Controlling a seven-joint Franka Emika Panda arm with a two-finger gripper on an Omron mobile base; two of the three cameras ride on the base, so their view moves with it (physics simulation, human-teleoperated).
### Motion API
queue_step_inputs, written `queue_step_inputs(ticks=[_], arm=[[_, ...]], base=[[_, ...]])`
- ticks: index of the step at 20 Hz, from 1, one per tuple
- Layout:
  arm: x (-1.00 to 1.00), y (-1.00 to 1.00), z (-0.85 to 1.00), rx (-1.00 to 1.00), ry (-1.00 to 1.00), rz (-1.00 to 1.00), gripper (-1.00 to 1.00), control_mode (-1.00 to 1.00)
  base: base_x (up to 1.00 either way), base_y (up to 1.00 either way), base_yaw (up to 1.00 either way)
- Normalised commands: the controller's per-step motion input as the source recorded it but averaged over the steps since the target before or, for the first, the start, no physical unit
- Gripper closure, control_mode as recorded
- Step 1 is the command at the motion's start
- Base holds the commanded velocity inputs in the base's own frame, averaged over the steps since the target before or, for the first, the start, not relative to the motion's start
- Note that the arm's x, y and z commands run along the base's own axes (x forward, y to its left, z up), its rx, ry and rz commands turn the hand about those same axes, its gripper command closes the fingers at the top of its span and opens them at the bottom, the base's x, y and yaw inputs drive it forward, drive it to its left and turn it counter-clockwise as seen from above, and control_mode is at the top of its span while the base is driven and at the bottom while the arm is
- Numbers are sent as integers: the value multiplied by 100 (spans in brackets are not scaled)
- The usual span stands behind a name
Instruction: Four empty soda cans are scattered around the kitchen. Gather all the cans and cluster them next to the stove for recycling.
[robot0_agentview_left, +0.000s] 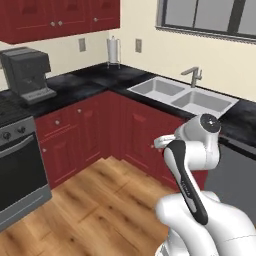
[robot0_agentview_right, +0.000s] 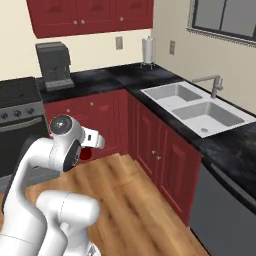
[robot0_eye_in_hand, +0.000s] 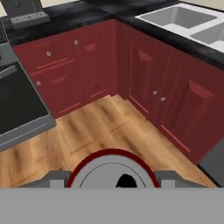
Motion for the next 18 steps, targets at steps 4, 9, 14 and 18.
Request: queue_step_inputs(ticks=[4,9,14,18], arm=[[0,0,0,0,0,0,100,100],[0,0,0,0,0,0,100,100],[0,0,0,0,0,0,100,100],[0,0,0,0,0,0,100,100]], base=[[26,60,26],[42,39,31],[45,31,33],[43,32,32]])
